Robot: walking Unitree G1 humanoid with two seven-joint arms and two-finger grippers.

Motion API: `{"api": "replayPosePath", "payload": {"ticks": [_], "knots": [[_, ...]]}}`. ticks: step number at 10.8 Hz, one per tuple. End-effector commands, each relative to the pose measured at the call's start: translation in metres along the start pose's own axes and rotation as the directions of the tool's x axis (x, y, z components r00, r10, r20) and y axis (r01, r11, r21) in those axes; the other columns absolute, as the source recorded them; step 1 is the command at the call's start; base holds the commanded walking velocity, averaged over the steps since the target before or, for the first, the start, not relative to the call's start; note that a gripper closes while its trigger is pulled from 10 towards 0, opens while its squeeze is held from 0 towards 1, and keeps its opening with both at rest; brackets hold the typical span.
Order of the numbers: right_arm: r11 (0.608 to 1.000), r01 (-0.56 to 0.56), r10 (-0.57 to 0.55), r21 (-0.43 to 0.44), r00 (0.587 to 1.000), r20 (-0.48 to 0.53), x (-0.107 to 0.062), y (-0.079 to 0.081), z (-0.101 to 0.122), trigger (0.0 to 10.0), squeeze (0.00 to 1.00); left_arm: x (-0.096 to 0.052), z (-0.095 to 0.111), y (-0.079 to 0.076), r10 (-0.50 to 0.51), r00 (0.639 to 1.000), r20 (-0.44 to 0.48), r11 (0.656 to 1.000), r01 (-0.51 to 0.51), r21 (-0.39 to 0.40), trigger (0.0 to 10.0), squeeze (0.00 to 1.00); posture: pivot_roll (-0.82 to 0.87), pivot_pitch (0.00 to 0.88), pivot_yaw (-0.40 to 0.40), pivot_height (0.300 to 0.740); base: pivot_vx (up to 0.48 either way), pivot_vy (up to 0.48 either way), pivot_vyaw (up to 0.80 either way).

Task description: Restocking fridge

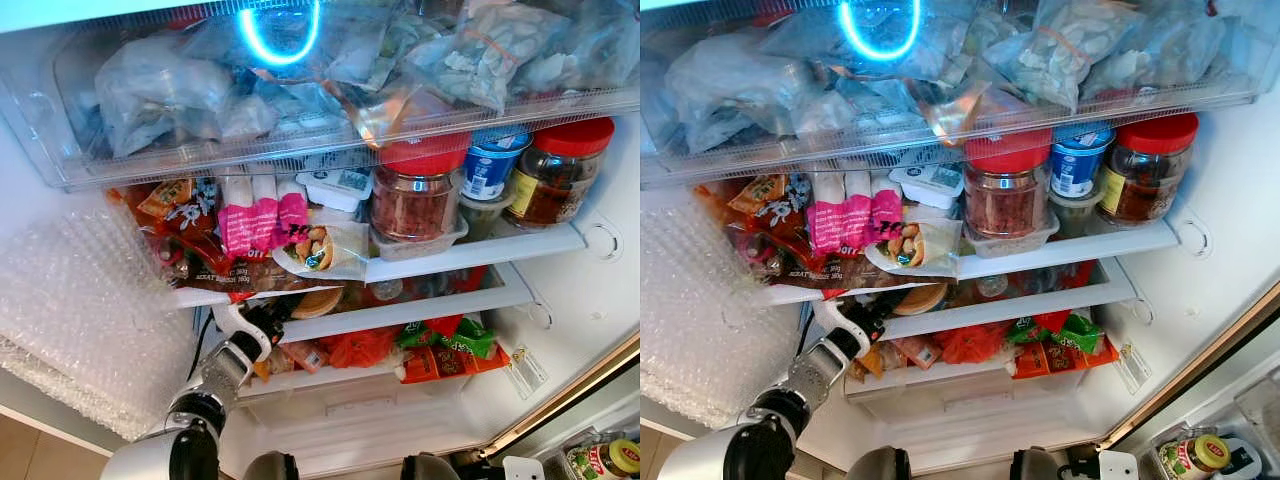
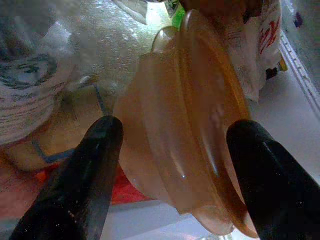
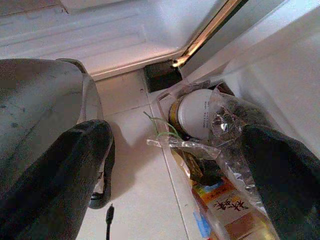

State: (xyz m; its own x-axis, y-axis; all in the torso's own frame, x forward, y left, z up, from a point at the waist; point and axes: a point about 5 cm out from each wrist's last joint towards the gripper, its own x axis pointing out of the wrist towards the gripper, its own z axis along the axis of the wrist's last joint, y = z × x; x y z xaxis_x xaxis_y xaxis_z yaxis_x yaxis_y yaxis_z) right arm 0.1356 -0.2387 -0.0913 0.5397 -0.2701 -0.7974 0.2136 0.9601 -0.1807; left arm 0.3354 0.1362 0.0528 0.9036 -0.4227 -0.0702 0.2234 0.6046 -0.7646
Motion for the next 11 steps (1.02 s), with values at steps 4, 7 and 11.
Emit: {"api": "replayPosePath", "payload": {"ticks": [4,7,11], "knots": [[1.000,0.003,-0.003,0.006,1.000,-0.014,-0.001,0.001,-0.005,10.0,0.00,0.011,0.000,-0.014,-0.046,0.999,0.001,0.998,0.046,-0.040,10.0,0.00,-0.03,0.055,0.072,0.641,0.000,0.000,0.00],[1.000,0.001,-0.001,0.000,1.000,-0.013,-0.001,0.001,-0.004,10.0,0.00,0.025,-0.006,-0.034,-0.108,0.993,-0.040,0.993,0.106,-0.059,10.0,0.00,-0.03,0.055,0.070,0.641,0.000,0.000,0.00],[1.000,0.000,0.000,0.003,1.000,-0.008,0.000,0.001,-0.001,10.0,0.00,0.020,-0.004,-0.028,-0.111,0.993,-0.043,0.993,0.110,-0.042,10.0,0.00,-0.03,0.047,0.072,0.641,0.000,0.000,0.00]]}}
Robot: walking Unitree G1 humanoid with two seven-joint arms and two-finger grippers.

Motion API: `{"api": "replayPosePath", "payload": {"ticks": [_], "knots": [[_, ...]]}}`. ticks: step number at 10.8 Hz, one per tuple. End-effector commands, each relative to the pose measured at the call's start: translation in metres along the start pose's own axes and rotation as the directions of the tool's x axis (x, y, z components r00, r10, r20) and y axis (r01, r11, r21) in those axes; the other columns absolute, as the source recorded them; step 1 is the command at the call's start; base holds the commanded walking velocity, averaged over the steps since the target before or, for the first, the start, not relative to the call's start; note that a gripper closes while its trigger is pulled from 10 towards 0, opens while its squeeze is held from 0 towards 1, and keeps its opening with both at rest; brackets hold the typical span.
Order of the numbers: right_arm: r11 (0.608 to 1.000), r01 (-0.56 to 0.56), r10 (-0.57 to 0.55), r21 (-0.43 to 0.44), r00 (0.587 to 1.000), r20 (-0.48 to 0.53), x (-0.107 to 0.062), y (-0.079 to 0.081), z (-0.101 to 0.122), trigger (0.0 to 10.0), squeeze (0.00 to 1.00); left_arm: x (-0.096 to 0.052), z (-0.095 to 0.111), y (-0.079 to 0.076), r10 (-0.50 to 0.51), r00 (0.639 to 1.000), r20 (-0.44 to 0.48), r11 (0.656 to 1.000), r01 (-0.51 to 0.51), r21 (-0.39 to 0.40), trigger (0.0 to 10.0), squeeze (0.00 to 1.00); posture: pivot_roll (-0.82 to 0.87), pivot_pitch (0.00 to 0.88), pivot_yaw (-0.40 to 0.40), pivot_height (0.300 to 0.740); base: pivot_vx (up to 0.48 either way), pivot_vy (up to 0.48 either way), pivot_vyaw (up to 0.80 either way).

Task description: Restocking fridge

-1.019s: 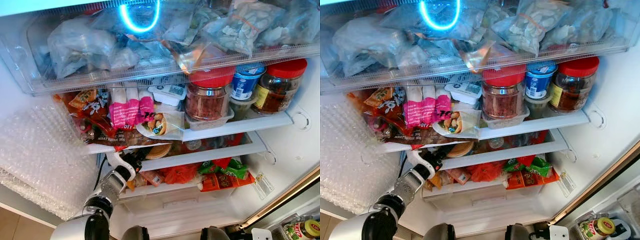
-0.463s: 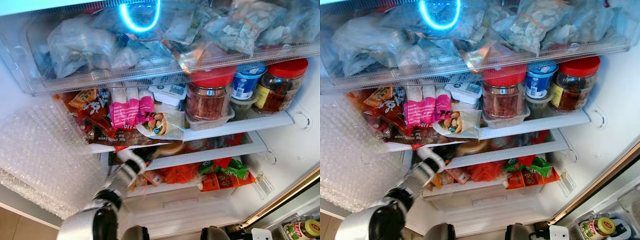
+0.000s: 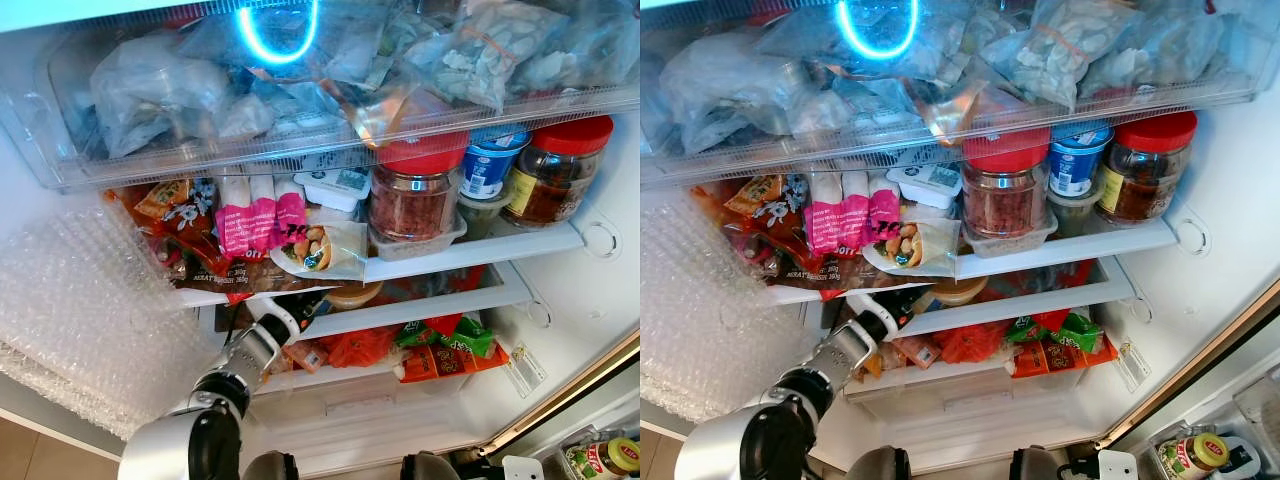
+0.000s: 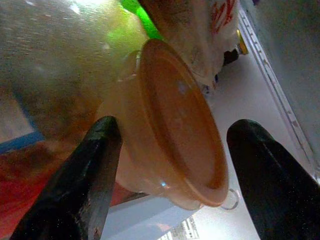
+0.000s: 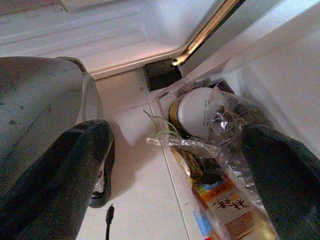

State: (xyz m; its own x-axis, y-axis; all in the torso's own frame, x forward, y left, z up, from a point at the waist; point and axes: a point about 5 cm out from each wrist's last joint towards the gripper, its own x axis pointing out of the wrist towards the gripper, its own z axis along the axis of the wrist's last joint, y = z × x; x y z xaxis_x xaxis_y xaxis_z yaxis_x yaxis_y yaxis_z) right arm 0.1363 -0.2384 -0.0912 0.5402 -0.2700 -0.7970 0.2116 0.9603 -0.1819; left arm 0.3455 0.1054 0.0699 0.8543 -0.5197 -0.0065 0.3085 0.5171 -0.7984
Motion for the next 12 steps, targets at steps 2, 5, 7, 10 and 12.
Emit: {"api": "replayPosePath", "payload": {"ticks": [2,5,7,10,12], "knots": [[1.000,0.002,-0.002,0.003,1.000,-0.007,0.000,0.000,-0.001,10.0,0.00,-0.012,0.005,0.010,0.001,1.000,0.024,1.000,-0.001,0.001,10.0,0.00,-0.02,0.044,0.069,0.641,0.000,0.000,0.00],[1.000,0.000,0.000,0.003,1.000,-0.006,0.000,0.001,-0.001,10.0,0.00,-0.020,-0.003,0.015,-0.016,0.999,-0.032,0.996,0.019,0.088,10.0,0.00,-0.02,0.049,0.072,0.641,0.000,0.000,0.00],[1.000,-0.003,0.003,0.001,1.000,-0.007,0.000,0.003,-0.001,10.0,0.00,-0.021,-0.008,0.012,-0.049,0.996,-0.074,0.985,0.060,0.162,10.0,0.00,-0.02,0.051,0.074,0.641,0.000,0.000,0.00],[1.000,-0.009,0.009,-0.004,1.000,-0.003,0.000,0.005,0.000,10.0,0.00,-0.025,-0.016,0.009,-0.064,0.989,-0.131,0.954,0.099,0.284,10.0,0.00,-0.02,0.048,0.079,0.641,0.000,0.000,0.00],[1.000,-0.011,0.011,-0.004,1.000,-0.002,0.000,0.006,0.001,10.0,0.00,-0.030,-0.017,0.012,-0.046,0.991,-0.124,0.952,0.081,0.294,10.0,0.00,-0.02,0.049,0.079,0.641,0.000,0.000,0.00]]}}
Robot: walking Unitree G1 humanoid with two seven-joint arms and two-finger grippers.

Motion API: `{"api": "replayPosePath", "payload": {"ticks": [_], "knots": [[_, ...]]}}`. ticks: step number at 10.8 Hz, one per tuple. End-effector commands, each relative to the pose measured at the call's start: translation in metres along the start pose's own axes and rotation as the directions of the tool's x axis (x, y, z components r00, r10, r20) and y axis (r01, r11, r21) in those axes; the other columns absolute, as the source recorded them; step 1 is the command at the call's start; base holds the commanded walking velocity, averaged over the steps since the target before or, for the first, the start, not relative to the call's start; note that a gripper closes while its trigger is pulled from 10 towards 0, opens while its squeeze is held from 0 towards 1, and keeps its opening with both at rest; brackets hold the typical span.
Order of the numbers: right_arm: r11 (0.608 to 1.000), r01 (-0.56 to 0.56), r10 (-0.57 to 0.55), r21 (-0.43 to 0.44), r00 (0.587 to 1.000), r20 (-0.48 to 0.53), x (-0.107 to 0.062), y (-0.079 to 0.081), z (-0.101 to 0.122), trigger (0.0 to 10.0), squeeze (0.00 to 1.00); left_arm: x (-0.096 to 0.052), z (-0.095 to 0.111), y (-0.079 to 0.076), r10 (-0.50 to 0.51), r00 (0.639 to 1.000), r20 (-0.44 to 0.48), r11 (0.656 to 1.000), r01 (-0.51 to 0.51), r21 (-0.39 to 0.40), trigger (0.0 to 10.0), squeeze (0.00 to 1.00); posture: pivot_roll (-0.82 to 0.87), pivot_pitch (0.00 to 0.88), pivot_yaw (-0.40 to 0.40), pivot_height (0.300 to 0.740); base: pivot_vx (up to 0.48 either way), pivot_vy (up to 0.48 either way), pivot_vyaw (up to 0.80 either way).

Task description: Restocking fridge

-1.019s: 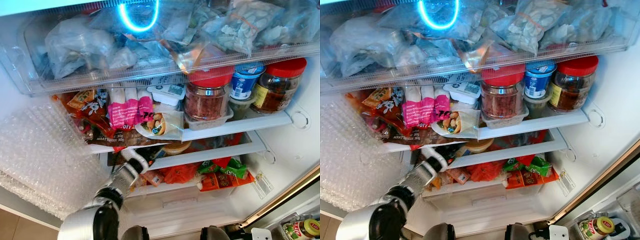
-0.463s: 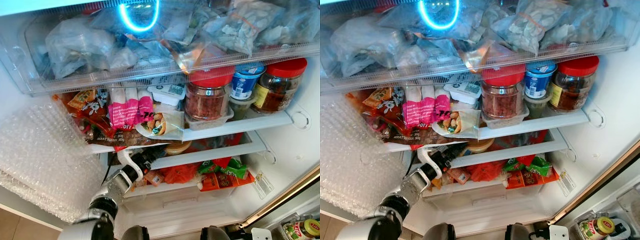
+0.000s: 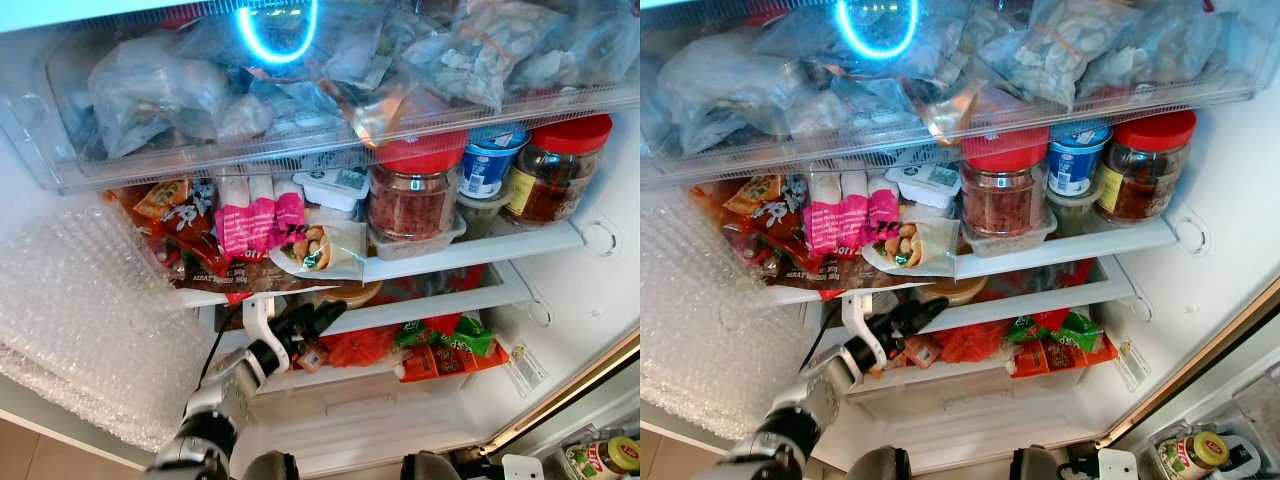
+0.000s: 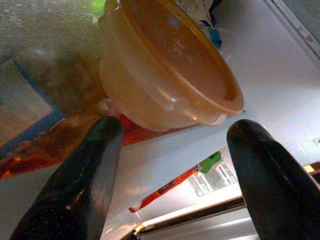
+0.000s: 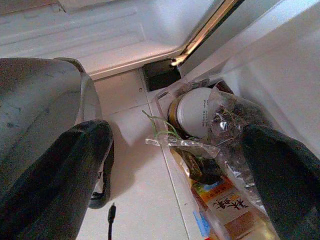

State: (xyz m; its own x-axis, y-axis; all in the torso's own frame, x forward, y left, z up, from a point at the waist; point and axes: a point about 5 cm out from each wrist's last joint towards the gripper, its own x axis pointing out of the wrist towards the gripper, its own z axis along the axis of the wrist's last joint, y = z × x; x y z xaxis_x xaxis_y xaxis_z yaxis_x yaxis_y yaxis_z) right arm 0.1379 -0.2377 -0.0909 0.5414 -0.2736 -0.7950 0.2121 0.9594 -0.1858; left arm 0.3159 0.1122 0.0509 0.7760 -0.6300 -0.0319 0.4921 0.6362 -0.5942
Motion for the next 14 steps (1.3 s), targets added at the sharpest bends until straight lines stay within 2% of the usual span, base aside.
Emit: {"api": "replayPosePath", "payload": {"ticks": [1,3,4,6,7,8,10,11,12,13,14], "knots": [[1.000,-0.013,0.013,-0.001,1.000,-0.004,0.000,0.005,-0.001,10.0,0.00,-0.008,0.000,0.004,0.024,1.000,-0.002,0.999,-0.024,0.040,10.0,0.00,-0.02,0.050,0.080,0.641,0.000,0.000,0.00],[1.000,-0.012,0.012,-0.001,1.000,0.002,0.000,0.006,0.000,10.0,0.00,-0.014,0.001,0.005,0.028,0.999,-0.016,0.993,-0.026,0.116,10.0,0.00,-0.02,0.047,0.080,0.641,0.000,0.000,0.00],[1.000,-0.019,0.019,-0.004,0.998,0.066,0.001,0.016,0.012,10.0,0.00,-0.017,0.000,0.003,0.026,0.999,-0.032,0.981,-0.020,0.192,10.0,0.00,-0.02,0.044,0.079,0.641,0.000,0.000,0.00],[1.000,-0.023,0.023,-0.005,0.997,0.076,0.002,0.018,0.015,10.0,0.00,-0.018,0.002,-0.002,0.037,0.999,-0.033,0.945,-0.024,0.325,10.0,0.00,-0.01,0.043,0.078,0.641,0.000,0.000,0.00],[1.000,-0.023,0.024,-0.007,0.997,0.077,0.002,0.018,0.016,10.0,0.00,-0.018,0.002,-0.008,0.038,0.998,-0.043,0.898,-0.015,0.439,10.0,0.00,-0.01,0.043,0.077,0.641,0.000,0.000,0.00],[1.000,-0.023,0.023,-0.008,0.997,0.079,0.002,0.018,0.017,10.0,0.00,-0.018,0.003,-0.010,0.048,0.998,-0.038,0.868,-0.023,0.497,10.0,0.00,-0.01,0.043,0.078,0.641,0.000,0.000,0.00],[1.000,-0.020,0.020,-0.010,0.997,0.080,0.002,0.018,0.016,10.0,0.00,-0.025,0.003,-0.015,0.088,0.996,-0.023,0.774,-0.054,0.631,10.0,0.00,-0.01,0.043,0.079,0.641,0.000,0.000,0.00],[1.000,-0.022,0.023,-0.011,0.997,0.080,0.001,0.019,0.016,10.0,0.00,-0.033,0.002,-0.013,0.113,0.994,-0.010,0.752,-0.079,0.655,10.0,0.00,-0.01,0.042,0.082,0.641,0.000,0.000,0.00],[1.000,-0.022,0.023,-0.010,0.997,0.080,0.001,0.020,0.016,10.0,0.00,-0.044,0.000,-0.009,0.150,0.989,-0.003,0.749,-0.111,0.653,10.0,0.00,-0.01,0.039,0.085,0.641,0.000,0.000,0.00],[1.000,-0.024,0.025,-0.014,0.996,0.080,0.001,0.020,0.016,10.0,0.00,-0.050,0.000,-0.008,0.167,0.986,0.003,0.740,-0.128,0.660,10.0,0.00,-0.01,0.038,0.085,0.641,0.000,0.000,0.00],[1.000,-0.025,0.026,-0.015,0.996,0.080,0.001,0.020,0.016,10.0,0.00,-0.052,-0.001,-0.009,0.182,0.983,0.005,0.716,-0.136,0.685,10.0,0.00,-0.01,0.028,0.091,0.641,0.000,0.000,0.00]]}}
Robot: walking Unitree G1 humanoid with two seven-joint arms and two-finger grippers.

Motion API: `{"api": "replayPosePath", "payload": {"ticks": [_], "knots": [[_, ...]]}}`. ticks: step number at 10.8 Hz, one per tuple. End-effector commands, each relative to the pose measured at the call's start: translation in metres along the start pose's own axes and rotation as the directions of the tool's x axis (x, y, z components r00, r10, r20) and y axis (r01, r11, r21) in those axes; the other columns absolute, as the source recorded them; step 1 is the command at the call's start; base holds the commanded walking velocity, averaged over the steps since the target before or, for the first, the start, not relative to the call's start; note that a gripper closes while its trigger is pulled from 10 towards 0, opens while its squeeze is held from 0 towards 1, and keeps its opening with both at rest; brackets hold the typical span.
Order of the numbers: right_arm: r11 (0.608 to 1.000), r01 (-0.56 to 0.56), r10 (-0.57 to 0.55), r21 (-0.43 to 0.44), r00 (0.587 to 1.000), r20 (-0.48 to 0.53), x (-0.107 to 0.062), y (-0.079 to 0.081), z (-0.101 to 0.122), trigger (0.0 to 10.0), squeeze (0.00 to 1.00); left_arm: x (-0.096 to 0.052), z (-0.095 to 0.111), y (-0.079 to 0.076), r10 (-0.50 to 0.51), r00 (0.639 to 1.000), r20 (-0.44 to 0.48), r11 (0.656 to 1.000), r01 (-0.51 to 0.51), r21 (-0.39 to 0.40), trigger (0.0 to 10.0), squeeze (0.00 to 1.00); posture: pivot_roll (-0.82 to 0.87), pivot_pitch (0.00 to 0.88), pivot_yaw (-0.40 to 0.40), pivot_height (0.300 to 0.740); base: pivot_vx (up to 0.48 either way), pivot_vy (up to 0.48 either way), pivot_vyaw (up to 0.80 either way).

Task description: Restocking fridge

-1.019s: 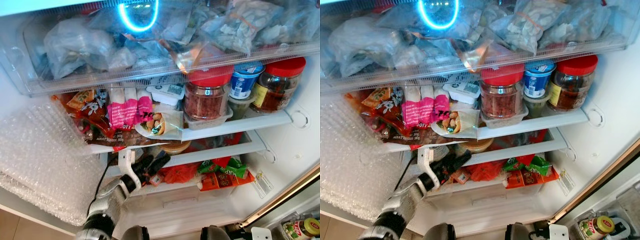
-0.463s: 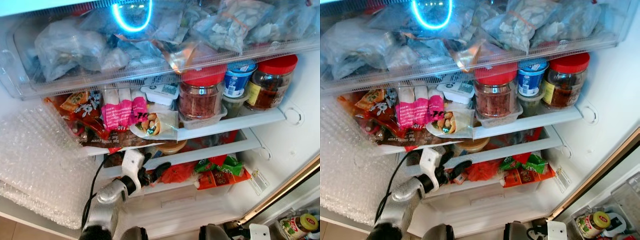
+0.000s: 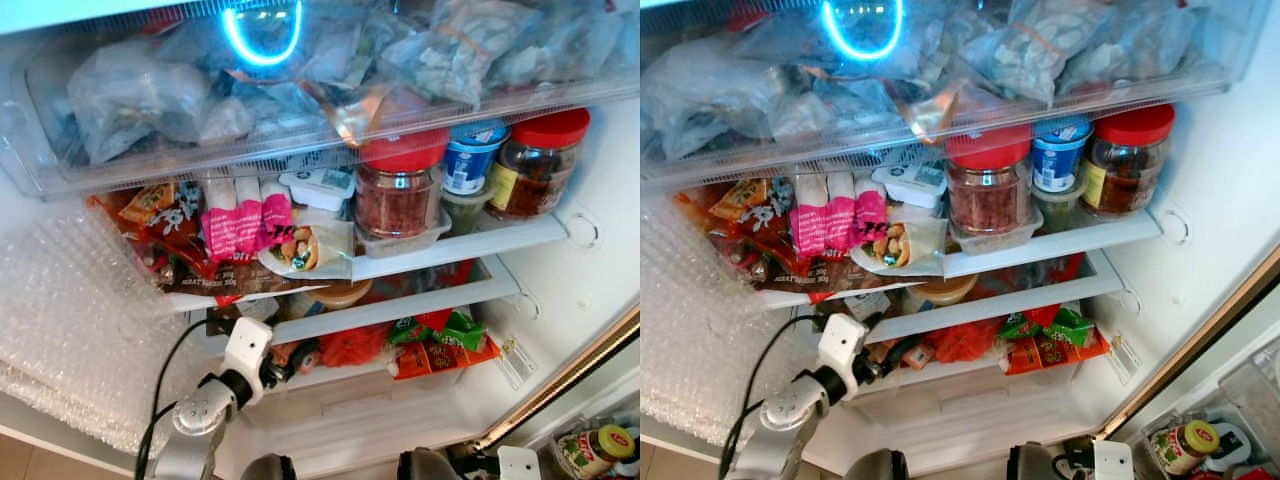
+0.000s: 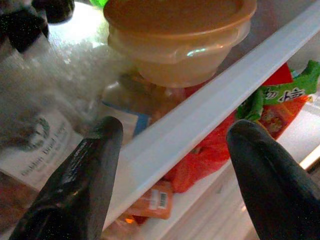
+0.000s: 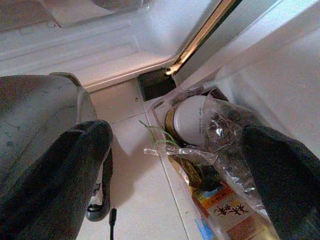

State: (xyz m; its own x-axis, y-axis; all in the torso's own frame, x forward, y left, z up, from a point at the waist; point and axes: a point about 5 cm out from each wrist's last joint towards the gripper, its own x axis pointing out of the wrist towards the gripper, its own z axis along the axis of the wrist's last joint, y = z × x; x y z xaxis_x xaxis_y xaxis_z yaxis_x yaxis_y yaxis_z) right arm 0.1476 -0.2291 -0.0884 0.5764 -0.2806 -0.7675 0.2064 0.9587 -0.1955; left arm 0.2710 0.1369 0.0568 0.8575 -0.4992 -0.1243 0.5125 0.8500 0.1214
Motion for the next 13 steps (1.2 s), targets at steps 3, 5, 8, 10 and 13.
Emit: {"api": "replayPosePath", "payload": {"ticks": [3,5,8,10,13], "knots": [[1.000,-0.022,0.021,0.010,0.999,0.033,0.000,0.011,0.006,10.0,0.00,-0.008,0.000,-0.011,0.068,0.998,0.013,0.992,-0.069,0.105,10.0,0.00,-0.02,0.015,0.095,0.641,0.000,0.000,0.00],[1.000,-0.027,0.027,0.004,0.999,0.022,-0.001,0.013,0.002,10.0,0.00,-0.009,0.000,-0.009,0.073,0.997,0.016,0.994,-0.074,0.075,10.0,0.00,-0.01,0.007,0.100,0.641,-0.171,0.000,0.00],[1.000,-0.027,0.027,0.006,1.000,0.014,-0.001,0.013,0.000,10.0,0.00,-0.011,-0.002,-0.012,0.075,0.997,0.000,0.994,-0.075,0.081,10.0,0.00,-0.01,0.005,0.100,0.641,-0.316,0.000,0.00],[1.000,-0.029,0.029,0.006,1.000,0.000,-0.002,0.011,-0.003,10.0,0.00,-0.011,-0.002,-0.012,0.073,0.997,-0.004,0.994,-0.072,0.082,10.0,0.00,-0.01,0.005,0.102,0.641,-0.334,0.000,0.00],[0.999,-0.035,0.035,0.006,0.999,-0.007,-0.002,0.011,-0.005,10.0,0.00,-0.011,-0.002,-0.013,0.066,0.998,-0.015,0.995,-0.065,0.078,10.0,0.00,-0.01,0.013,0.100,0.641,-0.342,0.000,0.00]]}}
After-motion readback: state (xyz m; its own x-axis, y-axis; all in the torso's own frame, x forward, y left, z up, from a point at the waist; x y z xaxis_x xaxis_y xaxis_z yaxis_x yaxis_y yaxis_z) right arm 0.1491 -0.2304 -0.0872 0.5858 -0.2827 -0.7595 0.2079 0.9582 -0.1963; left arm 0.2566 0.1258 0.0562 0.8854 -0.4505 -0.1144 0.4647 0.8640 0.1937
